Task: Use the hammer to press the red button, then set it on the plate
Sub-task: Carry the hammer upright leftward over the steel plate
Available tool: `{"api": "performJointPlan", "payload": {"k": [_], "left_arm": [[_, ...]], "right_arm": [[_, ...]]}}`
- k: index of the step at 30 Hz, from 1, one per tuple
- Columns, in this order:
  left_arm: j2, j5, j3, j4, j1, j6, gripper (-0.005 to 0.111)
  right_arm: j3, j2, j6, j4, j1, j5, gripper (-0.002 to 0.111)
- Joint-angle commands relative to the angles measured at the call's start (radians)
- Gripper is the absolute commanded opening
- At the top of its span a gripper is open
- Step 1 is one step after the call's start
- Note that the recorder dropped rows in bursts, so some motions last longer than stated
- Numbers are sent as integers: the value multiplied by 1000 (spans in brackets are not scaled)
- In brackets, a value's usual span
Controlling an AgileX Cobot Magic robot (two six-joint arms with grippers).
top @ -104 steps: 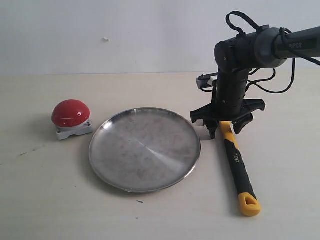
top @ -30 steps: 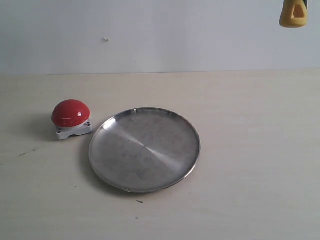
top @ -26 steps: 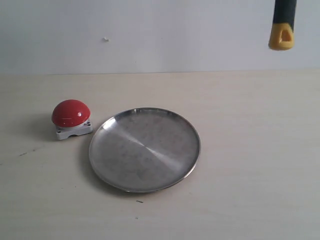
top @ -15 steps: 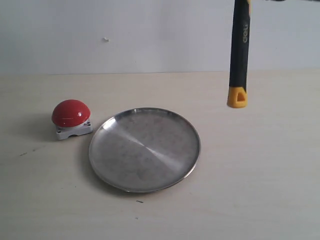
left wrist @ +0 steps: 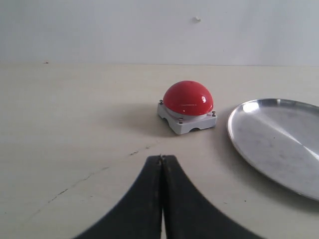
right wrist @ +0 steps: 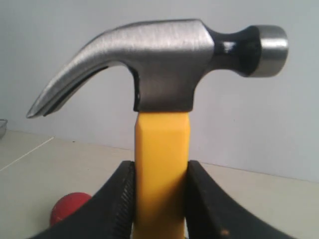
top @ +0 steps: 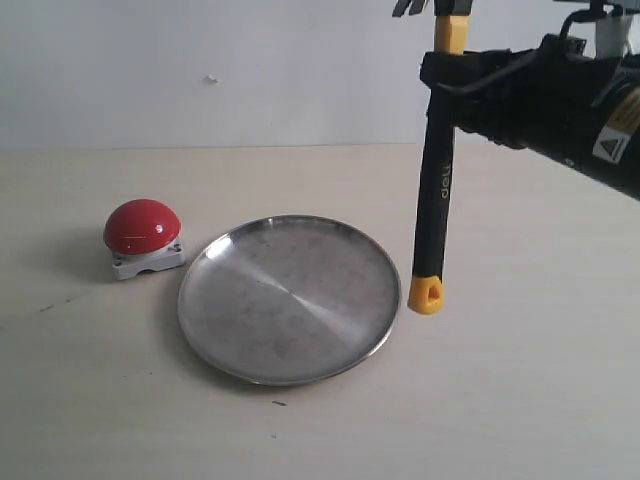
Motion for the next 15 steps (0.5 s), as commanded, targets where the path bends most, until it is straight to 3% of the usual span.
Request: {"api": "performJointPlan", "payload": {"k": [1,15], "left_arm": [[-7,-4,0,-2,2,-4,0],[-7,-4,0,-2,2,-4,0]], "right_arm": [[65,29,-28,43,1,-150,0],[126,134,-29,8,1,-394,0]]}}
